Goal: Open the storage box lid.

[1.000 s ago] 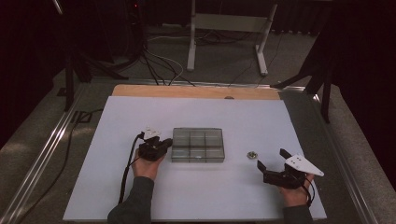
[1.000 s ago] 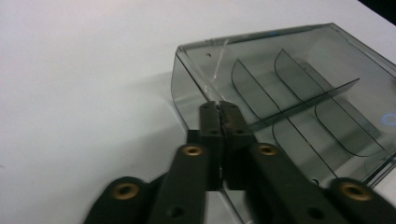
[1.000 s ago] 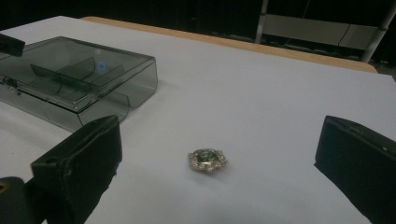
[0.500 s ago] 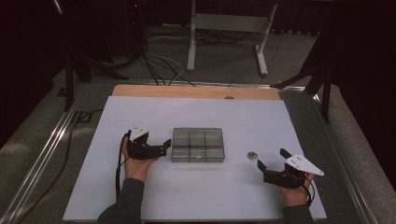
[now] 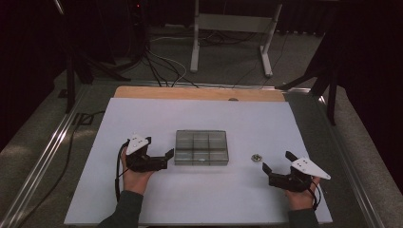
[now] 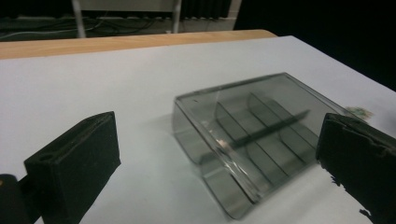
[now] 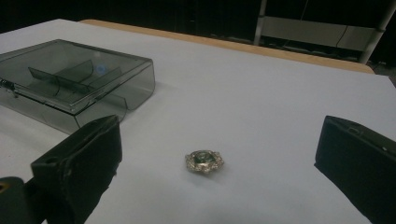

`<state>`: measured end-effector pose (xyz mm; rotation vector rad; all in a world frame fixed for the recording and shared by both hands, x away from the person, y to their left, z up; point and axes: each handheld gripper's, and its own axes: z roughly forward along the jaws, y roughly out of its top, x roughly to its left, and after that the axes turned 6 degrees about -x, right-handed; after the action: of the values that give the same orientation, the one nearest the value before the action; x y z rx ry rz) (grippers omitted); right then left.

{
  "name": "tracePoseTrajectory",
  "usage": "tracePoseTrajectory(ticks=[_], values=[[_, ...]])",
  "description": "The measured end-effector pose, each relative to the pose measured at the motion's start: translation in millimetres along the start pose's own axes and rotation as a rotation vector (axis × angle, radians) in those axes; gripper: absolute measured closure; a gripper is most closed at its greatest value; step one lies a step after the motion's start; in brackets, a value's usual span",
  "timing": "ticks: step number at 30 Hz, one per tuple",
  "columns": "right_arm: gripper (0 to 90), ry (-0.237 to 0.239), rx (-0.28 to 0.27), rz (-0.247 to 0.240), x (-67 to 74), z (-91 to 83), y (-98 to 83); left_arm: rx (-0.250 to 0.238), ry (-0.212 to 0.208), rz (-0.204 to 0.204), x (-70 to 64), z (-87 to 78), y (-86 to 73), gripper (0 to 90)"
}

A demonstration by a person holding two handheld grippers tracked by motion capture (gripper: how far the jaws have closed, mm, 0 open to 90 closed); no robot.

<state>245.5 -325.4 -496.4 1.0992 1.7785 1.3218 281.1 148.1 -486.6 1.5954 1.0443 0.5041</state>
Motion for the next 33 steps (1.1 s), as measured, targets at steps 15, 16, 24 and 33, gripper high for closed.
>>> tracePoseTrajectory(ticks=[15,16,24,33], values=[[0.7,0.007,-0.011,-0.006,2.6,0.4,1.1,0.055,-0.023,0.056,-15.8,-5.2,-18.7,30.4],[0.7,0.005,-0.011,-0.006,2.6,0.6,1.1,0.067,-0.032,0.067,-16.4,-4.2,-20.0,35.4],[0.7,0.004,-0.013,-0.007,1.9,0.0,1.3,0.155,-0.073,0.125,-19.9,4.4,-28.1,67.6],[0.7,0.004,-0.012,-0.007,1.9,0.1,1.2,0.217,-0.047,0.159,-24.0,7.4,-30.8,90.0]])
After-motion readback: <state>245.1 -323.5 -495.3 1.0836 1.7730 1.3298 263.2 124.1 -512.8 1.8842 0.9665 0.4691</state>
